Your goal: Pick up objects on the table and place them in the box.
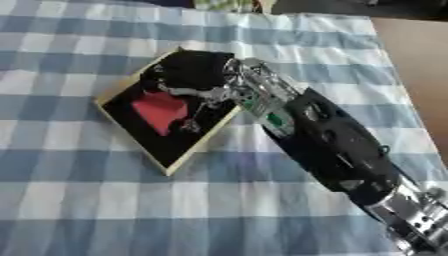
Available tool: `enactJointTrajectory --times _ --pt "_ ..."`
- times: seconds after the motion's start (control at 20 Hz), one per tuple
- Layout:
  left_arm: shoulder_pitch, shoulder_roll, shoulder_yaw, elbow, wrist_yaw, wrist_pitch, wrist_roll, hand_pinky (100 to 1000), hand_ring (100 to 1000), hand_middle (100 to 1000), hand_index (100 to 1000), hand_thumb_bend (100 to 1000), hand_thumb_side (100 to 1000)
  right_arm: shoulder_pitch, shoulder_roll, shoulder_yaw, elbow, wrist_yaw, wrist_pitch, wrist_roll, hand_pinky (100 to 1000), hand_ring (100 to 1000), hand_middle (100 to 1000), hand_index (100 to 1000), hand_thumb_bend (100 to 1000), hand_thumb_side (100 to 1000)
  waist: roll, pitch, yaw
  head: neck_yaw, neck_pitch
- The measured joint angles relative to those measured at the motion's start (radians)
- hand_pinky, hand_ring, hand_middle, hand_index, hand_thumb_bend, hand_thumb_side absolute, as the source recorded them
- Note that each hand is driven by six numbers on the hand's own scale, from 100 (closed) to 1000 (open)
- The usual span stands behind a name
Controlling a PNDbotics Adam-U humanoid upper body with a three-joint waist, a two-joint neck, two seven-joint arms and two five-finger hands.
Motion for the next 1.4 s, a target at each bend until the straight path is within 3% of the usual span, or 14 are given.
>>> enactJointTrajectory --times 0.65,1.0,1.4 --pt "0.000 0.000 0.000 0.000 0.000 0.000 0.000 685 724 592 608 100 761 0.016 -0.011 -0.026 -0.092 -0.036 0.034 0.076 964 985 921 934 378 100 -0.002 0.001 -0.004 0.002 -0.004" --pt "0.000 0.000 0.000 0.000 0.000 0.000 -0.001 685 724 591 608 100 761 0.015 -0.011 -0.047 -0.118 -0.063 0.047 0.083 966 987 929 962 427 100 0.000 -0.004 -0.007 0.003 -0.009" --pt "0.001 0.000 0.000 0.000 0.000 0.000 -0.001 685 723 590 607 100 760 0.017 -0.025 -0.071 -0.141 -0.077 0.055 0.073 954 970 916 960 393 100 0.000 -0.009 -0.009 0.002 -0.009"
